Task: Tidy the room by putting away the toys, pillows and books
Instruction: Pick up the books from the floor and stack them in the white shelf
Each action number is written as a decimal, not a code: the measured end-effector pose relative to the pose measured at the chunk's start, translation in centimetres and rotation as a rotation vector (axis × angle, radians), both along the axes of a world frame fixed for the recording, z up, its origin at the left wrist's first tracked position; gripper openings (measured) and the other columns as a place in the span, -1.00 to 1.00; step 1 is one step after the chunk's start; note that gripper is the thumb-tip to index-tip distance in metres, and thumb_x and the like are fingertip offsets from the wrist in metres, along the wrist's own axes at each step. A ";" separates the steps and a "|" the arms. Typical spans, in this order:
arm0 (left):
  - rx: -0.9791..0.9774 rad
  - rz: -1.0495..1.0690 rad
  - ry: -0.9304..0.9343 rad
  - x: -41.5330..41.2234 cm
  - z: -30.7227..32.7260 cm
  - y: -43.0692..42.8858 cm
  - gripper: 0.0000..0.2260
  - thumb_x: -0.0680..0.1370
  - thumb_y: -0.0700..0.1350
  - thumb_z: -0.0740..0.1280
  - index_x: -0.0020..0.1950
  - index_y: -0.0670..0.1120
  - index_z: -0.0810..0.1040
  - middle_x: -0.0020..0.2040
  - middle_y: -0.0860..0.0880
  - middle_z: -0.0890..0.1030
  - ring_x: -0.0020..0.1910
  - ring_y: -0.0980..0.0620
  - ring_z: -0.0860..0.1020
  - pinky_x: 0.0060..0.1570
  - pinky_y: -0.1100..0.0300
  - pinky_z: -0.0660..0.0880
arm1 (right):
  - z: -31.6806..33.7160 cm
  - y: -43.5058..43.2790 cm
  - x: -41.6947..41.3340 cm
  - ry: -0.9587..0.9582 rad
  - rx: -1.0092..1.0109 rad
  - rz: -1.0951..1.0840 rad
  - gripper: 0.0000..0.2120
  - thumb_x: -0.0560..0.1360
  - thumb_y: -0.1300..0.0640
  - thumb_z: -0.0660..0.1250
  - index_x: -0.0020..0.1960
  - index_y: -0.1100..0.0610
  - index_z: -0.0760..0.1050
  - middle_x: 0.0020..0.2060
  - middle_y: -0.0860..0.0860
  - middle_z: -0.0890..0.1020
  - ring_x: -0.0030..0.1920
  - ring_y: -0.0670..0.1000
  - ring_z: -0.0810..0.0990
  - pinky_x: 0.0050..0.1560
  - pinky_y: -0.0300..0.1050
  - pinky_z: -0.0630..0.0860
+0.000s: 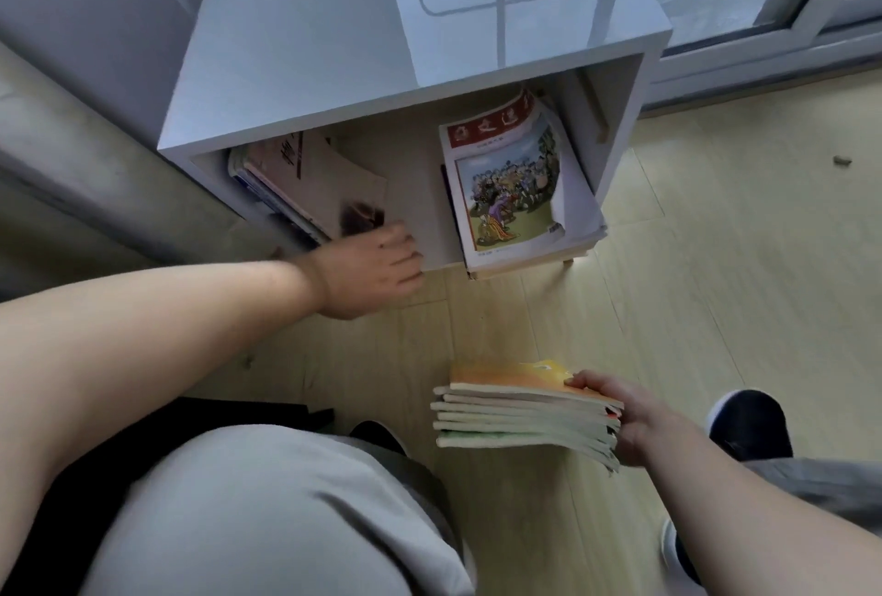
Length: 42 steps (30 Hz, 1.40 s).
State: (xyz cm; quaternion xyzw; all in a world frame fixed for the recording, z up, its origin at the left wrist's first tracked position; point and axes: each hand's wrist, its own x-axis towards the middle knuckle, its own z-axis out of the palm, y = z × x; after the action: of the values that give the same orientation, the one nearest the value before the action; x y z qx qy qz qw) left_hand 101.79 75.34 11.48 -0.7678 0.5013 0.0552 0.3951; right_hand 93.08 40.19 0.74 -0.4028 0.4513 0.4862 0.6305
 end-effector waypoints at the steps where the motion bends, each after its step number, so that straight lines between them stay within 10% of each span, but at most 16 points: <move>1: -0.109 -0.039 0.073 -0.9 -0.6 -1.3 -0.55 0.58 0.06 0.29 0.38 -0.16 0.44 0.29 -0.22 0.52 0.29 -0.27 0.46 0.41 -0.22 0.22 | -0.1 0.1 0.1 -0.005 -0.016 -0.001 -0.78 0.53 0.18 0.35 -0.23 0.30 0.52 -0.47 0.20 0.62 -0.57 0.14 0.60 -0.60 -0.05 0.55; 10: -0.404 0.965 0.575 -8.6 -8.7 -6.0 0.00 0.30 0.17 0.62 0.59 0.03 0.17 0.45 0.03 0.41 0.32 -0.03 0.46 0.24 0.05 0.48 | -0.2 -0.8 0.4 -0.034 -0.066 0.011 -0.74 0.48 0.18 0.35 -0.33 0.29 0.57 -0.43 0.17 0.64 -0.50 0.15 0.64 -0.52 0.05 0.62; 14: -1.111 1.453 0.789 -13.7 -12.0 -8.6 0.02 0.23 0.11 0.69 0.59 0.08 0.25 0.45 0.22 0.37 0.42 0.16 0.40 0.45 0.24 0.32 | -0.5 -1.1 1.2 -0.022 -0.111 -0.026 -0.76 0.48 0.11 0.43 -0.23 0.28 0.63 -0.25 0.19 0.67 -0.29 0.23 0.66 -0.49 0.14 0.64; 17: -1.527 1.628 0.754 -13.8 -13.5 -11.2 -0.22 0.29 -0.05 0.68 0.46 0.03 0.45 0.24 0.22 0.57 0.20 0.31 0.54 0.10 0.56 0.42 | -0.7 -1.1 2.1 -0.033 -0.114 0.038 -0.87 0.45 0.13 0.45 -0.09 0.20 0.64 -0.13 0.15 0.67 -0.14 0.18 0.66 -0.37 0.15 0.68; 22: -1.681 1.711 0.725 -12.5 -12.6 -12.3 -0.39 0.38 -0.22 0.61 0.36 -0.01 0.49 0.13 0.14 0.63 0.04 0.34 0.57 -0.12 0.58 0.44 | -0.4 -1.1 2.1 -0.095 -0.109 0.030 -0.82 0.45 0.08 0.43 -0.11 0.20 0.69 -0.12 0.13 0.72 -0.10 0.16 0.70 -0.19 0.10 0.69; 27: -1.582 1.735 0.762 -12.9 -12.8 -11.1 -0.51 0.43 -0.24 0.57 0.33 -0.03 0.57 0.16 0.05 0.68 0.14 0.10 0.64 0.25 0.13 0.55 | 0.1 -0.6 1.3 -0.199 -0.081 0.058 -0.81 0.53 0.07 0.32 -0.10 0.18 0.61 -0.18 0.11 0.68 -0.25 0.11 0.69 -0.20 -0.01 0.68; 34: -1.603 1.740 0.757 -13.0 -12.9 -11.4 -0.49 0.44 -0.26 0.56 0.35 -0.05 0.55 0.14 0.10 0.66 0.04 0.28 0.60 0.05 0.43 0.50 | -3.7 -3.9 -1.2 -0.224 0.318 -0.419 -0.39 0.48 0.38 0.04 0.52 0.20 0.36 0.42 0.29 0.48 0.43 0.39 0.42 0.51 0.28 0.29; 37: -1.607 1.722 0.746 -13.2 -13.2 -11.4 -0.51 0.45 -0.32 0.53 0.35 -0.09 0.56 0.10 0.10 0.65 -0.03 0.40 0.55 0.04 0.45 0.52 | -4.0 -3.3 -1.5 -0.420 0.271 -0.091 -0.05 0.19 0.65 0.08 0.48 0.07 0.44 0.39 0.18 0.54 0.41 0.27 0.49 0.36 0.06 0.52; 42: -1.551 1.724 0.728 -13.9 -13.9 -10.9 -0.53 0.48 -0.30 0.51 0.37 -0.15 0.52 0.15 0.05 0.63 0.06 0.24 0.60 0.01 0.54 0.43 | -3.8 -1.0 -0.7 -0.720 -0.227 0.425 -0.38 0.32 0.64 0.33 0.23 0.12 0.52 0.12 0.17 0.65 0.19 0.21 0.62 0.04 0.06 0.66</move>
State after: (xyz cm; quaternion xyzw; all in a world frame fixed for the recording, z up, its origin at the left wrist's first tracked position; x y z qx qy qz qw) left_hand 87.90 64.47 -2.47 -0.8214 -0.1921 0.1977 -0.4993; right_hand 92.40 39.20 -3.03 -0.6975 0.1603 0.3810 0.5854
